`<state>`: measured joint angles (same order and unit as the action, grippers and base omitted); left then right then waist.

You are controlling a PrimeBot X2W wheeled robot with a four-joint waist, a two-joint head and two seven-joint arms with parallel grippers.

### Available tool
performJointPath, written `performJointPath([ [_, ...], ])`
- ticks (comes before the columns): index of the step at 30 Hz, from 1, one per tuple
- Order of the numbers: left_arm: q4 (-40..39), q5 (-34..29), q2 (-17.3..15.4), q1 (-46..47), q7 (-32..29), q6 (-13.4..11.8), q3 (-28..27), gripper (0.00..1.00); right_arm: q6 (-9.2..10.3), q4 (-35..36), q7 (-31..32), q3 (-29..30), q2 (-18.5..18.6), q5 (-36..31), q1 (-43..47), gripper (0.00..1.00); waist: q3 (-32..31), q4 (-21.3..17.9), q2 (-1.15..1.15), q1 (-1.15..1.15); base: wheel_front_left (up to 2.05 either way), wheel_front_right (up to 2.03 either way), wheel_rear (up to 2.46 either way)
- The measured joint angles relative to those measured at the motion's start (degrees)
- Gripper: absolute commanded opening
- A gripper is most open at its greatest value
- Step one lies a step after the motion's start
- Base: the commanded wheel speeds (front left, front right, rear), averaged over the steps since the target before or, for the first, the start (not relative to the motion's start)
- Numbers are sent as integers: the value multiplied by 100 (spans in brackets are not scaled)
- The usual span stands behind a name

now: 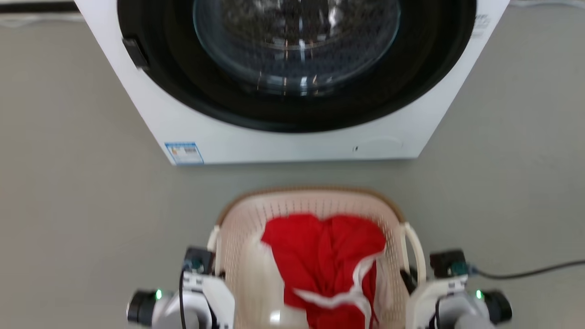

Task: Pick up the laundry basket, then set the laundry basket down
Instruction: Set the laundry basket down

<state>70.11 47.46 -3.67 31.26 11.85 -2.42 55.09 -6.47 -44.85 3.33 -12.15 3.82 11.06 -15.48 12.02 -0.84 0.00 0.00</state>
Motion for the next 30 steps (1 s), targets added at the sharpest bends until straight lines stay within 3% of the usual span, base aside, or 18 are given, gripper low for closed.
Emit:
performJointPath([
  [13, -45, -53, -163, 1235, 224, -8, -203, 0, 0, 18, -382, 167, -8, -382, -1220, 0, 1432, 69, 0, 0, 0, 0, 0],
  [30, -884, -589, -487, 2231, 254, -162, -783, 0, 0, 99, -764, 483, 38, -821, -2459, 0, 3320, 182, 0, 0, 0, 0, 0],
])
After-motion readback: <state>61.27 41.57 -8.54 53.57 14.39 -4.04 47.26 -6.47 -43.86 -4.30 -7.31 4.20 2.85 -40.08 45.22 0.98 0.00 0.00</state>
